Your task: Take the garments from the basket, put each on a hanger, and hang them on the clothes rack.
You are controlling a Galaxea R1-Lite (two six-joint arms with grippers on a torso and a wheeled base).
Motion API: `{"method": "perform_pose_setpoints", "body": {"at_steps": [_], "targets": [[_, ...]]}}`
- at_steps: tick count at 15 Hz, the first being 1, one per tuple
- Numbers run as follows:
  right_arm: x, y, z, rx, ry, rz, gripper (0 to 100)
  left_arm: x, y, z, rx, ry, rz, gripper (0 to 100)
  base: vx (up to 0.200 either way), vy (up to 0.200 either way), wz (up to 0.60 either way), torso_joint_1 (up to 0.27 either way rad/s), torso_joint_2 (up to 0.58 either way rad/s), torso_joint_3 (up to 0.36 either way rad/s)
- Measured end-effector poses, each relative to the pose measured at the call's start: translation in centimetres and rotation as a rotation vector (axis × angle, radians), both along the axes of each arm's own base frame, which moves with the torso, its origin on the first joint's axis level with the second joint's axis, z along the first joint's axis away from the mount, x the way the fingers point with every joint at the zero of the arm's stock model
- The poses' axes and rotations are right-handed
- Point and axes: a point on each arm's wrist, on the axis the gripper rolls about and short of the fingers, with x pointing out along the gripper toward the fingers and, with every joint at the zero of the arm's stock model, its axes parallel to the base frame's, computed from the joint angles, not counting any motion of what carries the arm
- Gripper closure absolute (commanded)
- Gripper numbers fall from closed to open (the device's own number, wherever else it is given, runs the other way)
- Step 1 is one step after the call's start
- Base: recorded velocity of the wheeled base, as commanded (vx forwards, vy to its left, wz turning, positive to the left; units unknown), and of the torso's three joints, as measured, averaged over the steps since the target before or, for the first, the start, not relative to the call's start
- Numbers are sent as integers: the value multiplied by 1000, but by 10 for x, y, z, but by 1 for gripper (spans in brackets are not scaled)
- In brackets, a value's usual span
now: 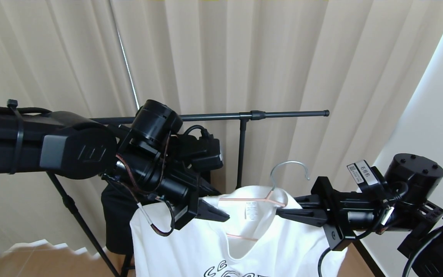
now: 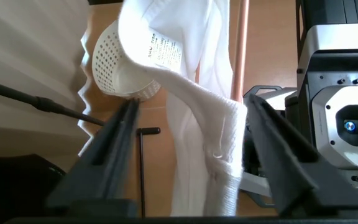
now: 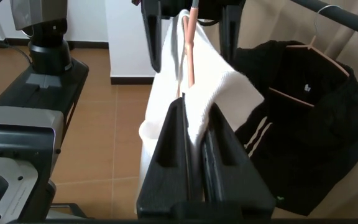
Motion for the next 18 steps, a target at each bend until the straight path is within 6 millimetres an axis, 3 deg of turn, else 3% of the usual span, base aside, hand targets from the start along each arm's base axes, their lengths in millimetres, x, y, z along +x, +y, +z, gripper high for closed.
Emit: {"method": "perform_pose_setpoints", "body": {"at_steps": [9,10,18], "targets": [[-5,2,0,-1,0,11,100,-3,2,2,-2,-2,0,100,0,0,0,0,0,0],[-6,2,0,-2,1,12,0,-4,2,3,-4,-6,1,100,0,0,0,0,0,0],[1,-7,10,14,-33,-36,0,-13,14,15,-36,-60,20,100,0,0,0,0,0,0]]}}
